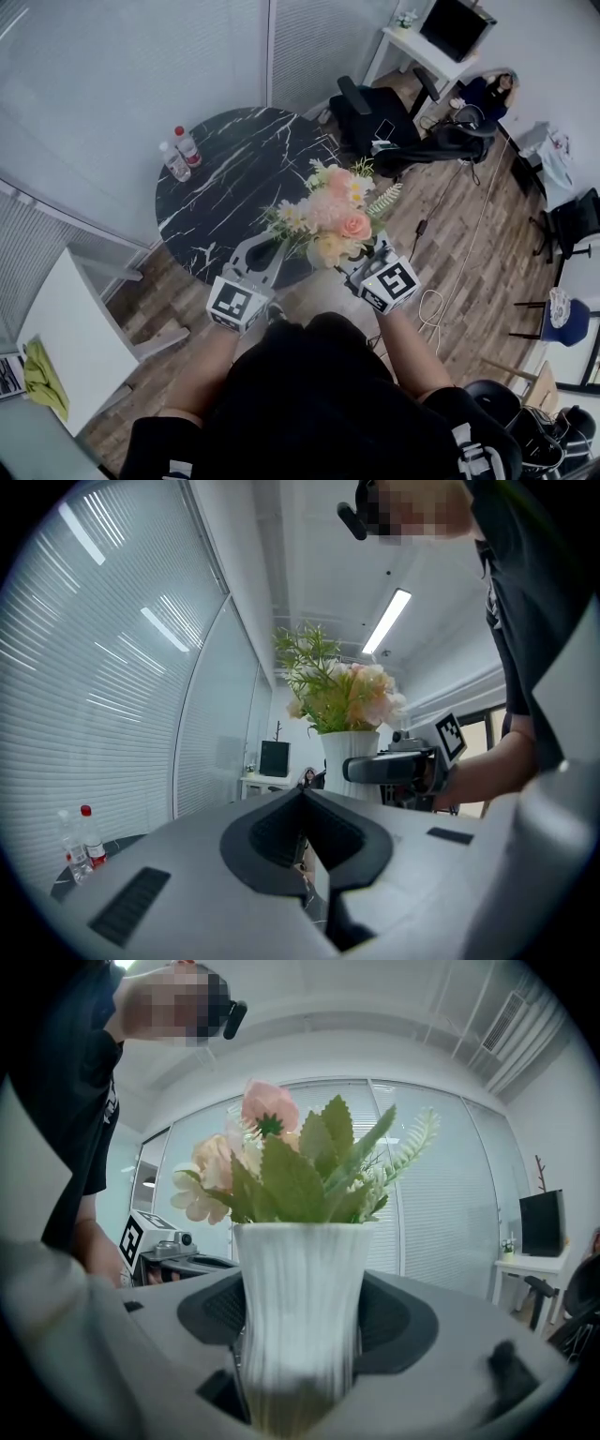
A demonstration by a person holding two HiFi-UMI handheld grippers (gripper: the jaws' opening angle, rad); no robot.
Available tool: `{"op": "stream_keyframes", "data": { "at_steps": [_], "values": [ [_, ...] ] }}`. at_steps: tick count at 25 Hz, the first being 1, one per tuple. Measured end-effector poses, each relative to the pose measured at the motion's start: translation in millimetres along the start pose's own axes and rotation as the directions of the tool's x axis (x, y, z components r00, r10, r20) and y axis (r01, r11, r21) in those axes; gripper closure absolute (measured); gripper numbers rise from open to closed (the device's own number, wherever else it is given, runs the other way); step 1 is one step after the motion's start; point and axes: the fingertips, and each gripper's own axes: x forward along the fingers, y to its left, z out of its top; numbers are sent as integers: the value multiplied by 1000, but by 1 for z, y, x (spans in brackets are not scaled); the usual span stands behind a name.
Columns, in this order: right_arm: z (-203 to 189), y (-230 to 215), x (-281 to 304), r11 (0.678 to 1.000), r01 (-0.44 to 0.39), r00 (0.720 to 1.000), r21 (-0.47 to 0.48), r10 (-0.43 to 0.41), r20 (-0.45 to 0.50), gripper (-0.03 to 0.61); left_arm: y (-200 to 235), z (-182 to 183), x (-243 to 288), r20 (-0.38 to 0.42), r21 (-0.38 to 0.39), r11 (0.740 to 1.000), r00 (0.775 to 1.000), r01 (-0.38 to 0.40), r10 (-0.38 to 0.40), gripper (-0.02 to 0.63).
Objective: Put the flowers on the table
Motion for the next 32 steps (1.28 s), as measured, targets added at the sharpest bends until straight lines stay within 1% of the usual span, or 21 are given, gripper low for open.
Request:
{"op": "stream_keyframes", "data": {
  "at_steps": [4, 8, 17, 25, 32],
  "values": [
    [1, -1, 8, 1000, -2, 1000, -6, 2, -4, 241, 6, 1, 0, 7, -3, 1000, 1000, 2, -2, 601],
    [-1, -7, 19, 1000, -9, 1000, -8, 9, -5, 241, 16, -1, 3, 5, -3, 1000, 1000, -12, 12, 601],
    [-3, -27, 52, 997, -70, 998, -9, 70, 3, 241, 45, -1, 16, -3, 2, 998, 998, -70, 70, 601],
    [-9, -69, 86, 992, -129, 992, -5, 129, -1, 241, 75, -1, 49, -27, 5, 991, 990, -137, 137, 601],
    [-30, -104, 118, 985, -174, 985, -15, 174, 3, 241, 104, -23, 75, -52, -6, 978, 977, -209, 209, 601]
  ]
}}
